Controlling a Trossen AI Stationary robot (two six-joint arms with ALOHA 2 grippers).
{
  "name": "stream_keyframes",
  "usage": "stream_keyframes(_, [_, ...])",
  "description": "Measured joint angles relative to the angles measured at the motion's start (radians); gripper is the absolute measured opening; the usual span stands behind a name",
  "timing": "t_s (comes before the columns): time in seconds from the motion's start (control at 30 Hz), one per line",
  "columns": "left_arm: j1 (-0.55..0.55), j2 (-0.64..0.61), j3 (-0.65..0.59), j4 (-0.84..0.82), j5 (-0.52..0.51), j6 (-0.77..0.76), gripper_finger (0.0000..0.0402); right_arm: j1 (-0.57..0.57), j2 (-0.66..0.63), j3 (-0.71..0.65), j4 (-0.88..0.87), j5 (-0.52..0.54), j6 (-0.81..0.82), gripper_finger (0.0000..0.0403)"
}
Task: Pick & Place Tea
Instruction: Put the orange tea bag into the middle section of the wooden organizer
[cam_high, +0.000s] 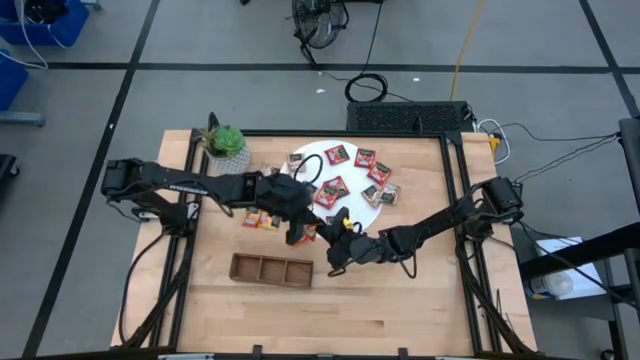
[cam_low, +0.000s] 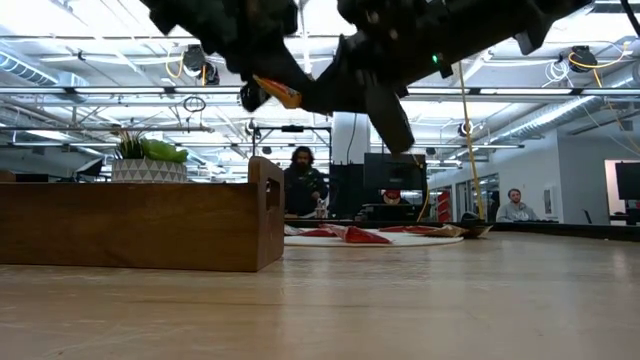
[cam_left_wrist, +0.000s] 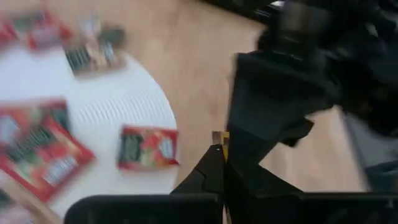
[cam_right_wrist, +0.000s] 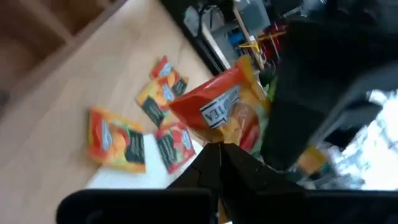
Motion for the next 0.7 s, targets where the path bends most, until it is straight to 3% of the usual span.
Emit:
stream_keyframes(0.23, [-0.127,-0.160,0.000,-0.120,-0.255,0.269,0.0003,0.009,-0.020,-0.008,-0.129,-0.013,0.218,0.0036])
stream_keyframes(0.37, [-0.258,-0.249,-0.066,-0.070,-0.358,0.346,0.0002,0.007,-0.076,-0.049,-0.131,0.018,0.296,0.0053])
stream_keyframes(0.53, [-0.396,-0.358,-0.354,0.263,-0.422,0.353,0.0001,-0.001,-0.211,-0.148,-0.046,0.037,0.360,0.0065])
stream_keyframes(0.7, [-0.495,-0.381,-0.711,0.932,-0.435,0.365,0.0001,-0.005,-0.327,-0.287,0.146,0.036,0.345,0.0063])
